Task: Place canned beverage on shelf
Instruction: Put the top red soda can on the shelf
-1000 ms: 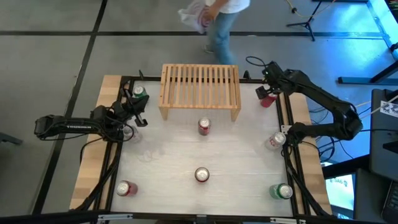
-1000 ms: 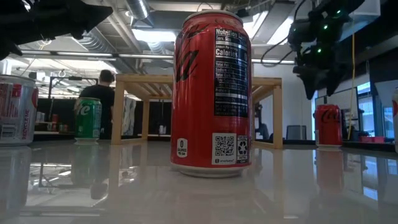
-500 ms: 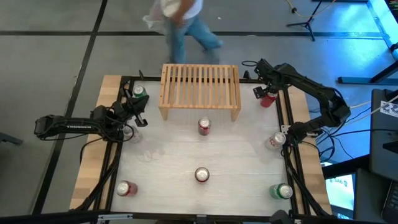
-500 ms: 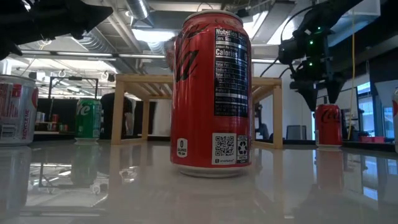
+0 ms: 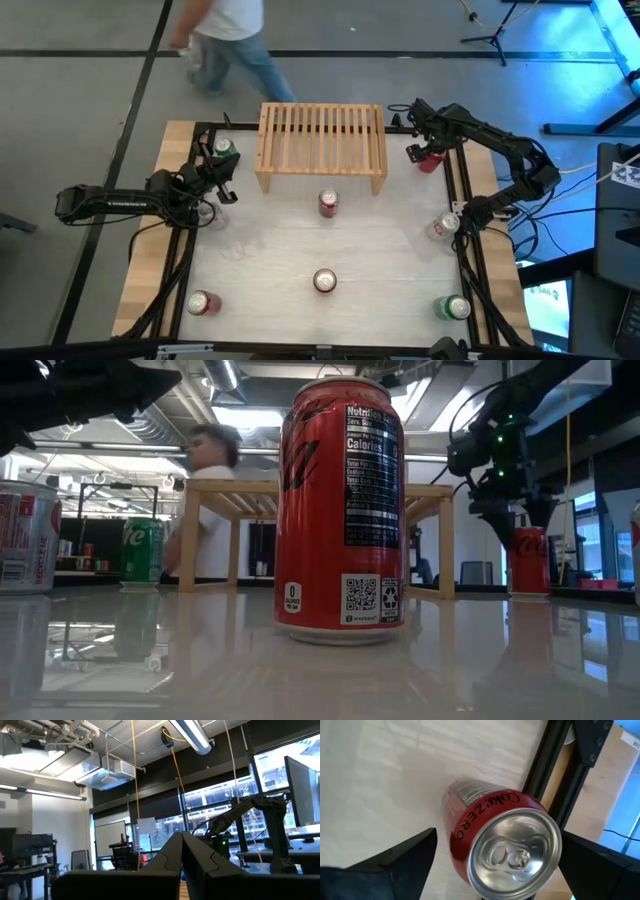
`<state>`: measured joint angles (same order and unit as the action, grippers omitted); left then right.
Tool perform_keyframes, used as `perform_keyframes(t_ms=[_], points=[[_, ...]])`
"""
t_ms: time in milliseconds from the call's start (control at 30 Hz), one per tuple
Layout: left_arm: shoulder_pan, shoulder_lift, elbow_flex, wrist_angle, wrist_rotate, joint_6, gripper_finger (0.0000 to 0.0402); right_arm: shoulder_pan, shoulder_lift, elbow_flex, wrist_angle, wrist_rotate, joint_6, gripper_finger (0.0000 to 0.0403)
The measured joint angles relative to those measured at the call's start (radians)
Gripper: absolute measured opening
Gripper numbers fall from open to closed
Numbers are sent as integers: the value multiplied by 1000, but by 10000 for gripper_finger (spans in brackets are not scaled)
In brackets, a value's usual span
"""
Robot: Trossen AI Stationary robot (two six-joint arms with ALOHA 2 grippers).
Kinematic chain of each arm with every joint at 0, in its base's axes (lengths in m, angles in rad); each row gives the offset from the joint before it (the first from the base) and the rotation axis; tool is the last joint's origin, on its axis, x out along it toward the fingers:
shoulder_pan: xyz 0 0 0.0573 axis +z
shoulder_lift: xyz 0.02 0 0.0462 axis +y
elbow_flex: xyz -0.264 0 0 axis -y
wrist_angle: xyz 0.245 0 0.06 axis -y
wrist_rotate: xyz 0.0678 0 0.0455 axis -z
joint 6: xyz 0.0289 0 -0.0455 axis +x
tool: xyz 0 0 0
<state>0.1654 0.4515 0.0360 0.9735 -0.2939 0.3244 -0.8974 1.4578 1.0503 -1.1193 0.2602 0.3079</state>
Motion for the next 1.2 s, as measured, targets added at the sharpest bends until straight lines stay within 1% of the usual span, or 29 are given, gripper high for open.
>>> perform_keyframes(t_ms=[100, 267, 500, 567, 767, 1033, 1200], points=[[0, 0, 0, 0, 0, 0, 3, 0, 0, -4, 3, -19, -2, 381], [0, 0, 0, 1, 0, 0, 3, 0, 0, -4, 11, -92, -25, 381], [0, 0, 0, 1, 0, 0, 3, 0, 0, -5, 68, -94, -30, 376], [0, 0, 0, 1, 0, 0, 3, 0, 0, -5, 67, -95, -32, 361], [0, 0, 0, 2, 0, 0, 3, 0, -1, -3, 57, -89, -45, 286], [0, 0, 0, 7, 0, 0, 3, 1, -13, -3, 51, -92, -75, 285], [0, 0, 0, 14, 0, 1, 3, 1, -46, 77, -27, -102, -76, 289]])
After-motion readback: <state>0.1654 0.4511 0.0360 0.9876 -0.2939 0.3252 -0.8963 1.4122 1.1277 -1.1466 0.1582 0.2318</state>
